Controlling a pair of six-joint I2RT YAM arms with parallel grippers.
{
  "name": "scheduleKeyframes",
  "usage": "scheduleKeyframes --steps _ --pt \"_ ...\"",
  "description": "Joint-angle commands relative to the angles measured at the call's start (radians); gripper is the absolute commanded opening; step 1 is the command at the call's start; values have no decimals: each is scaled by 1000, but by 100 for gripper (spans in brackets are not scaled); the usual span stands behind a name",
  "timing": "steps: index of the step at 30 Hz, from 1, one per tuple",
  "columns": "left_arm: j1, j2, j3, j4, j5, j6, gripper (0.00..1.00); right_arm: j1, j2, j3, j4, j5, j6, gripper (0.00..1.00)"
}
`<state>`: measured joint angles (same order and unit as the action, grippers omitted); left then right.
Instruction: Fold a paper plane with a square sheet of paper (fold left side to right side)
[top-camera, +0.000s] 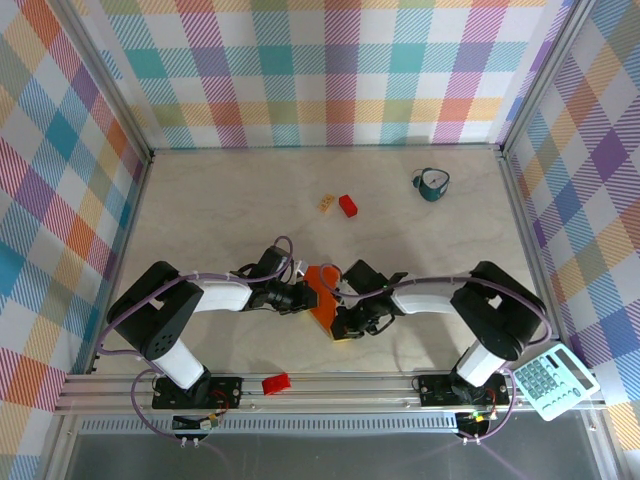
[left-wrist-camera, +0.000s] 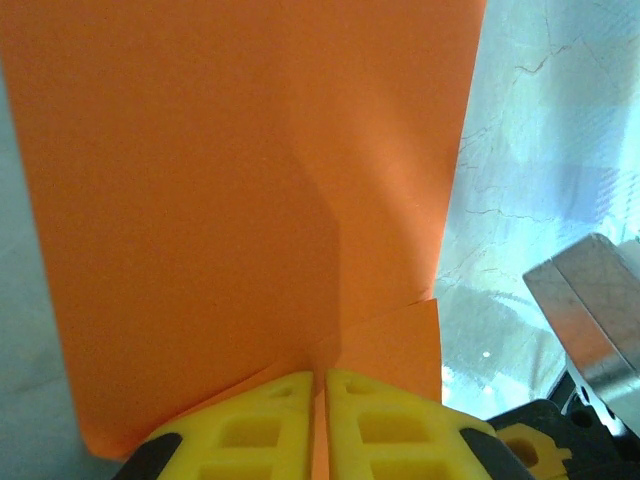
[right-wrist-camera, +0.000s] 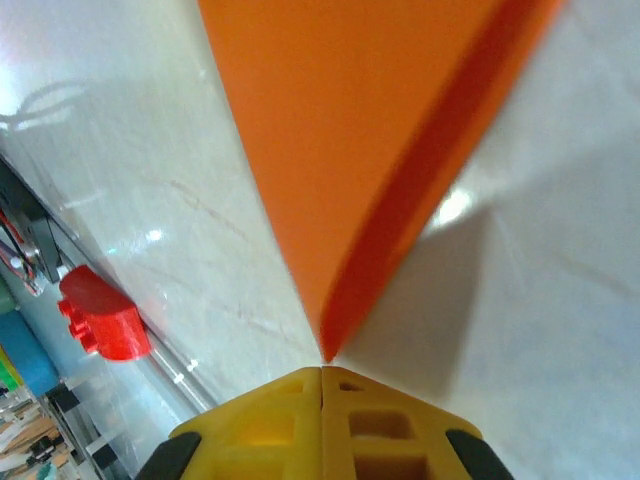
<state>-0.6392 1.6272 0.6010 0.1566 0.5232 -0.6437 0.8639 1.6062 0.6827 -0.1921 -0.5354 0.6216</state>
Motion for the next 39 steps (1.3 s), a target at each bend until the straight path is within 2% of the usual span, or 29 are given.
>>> scheduleKeyframes --steps 1,5,16,23,31,39 --pt "-10 66 -17 -67 -106 7 12 -10 -93 1 -51 -26 11 4" --pt "-10 62 -14 -69 -104 6 12 -43 -123 11 -9 -35 19 4" --pt "-10 57 -6 -70 -100 6 12 -43 60 99 57 -13 16 0" --pt "-10 39 8 -80 -100 6 13 -36 101 95 -31 66 -9 0" --pt "-9 -40 21 -54 -100 6 17 1 159 104 -145 181 -15 0" --pt "-10 -172 -111 115 -90 -36 16 6 172 90 -202 292 4 0"
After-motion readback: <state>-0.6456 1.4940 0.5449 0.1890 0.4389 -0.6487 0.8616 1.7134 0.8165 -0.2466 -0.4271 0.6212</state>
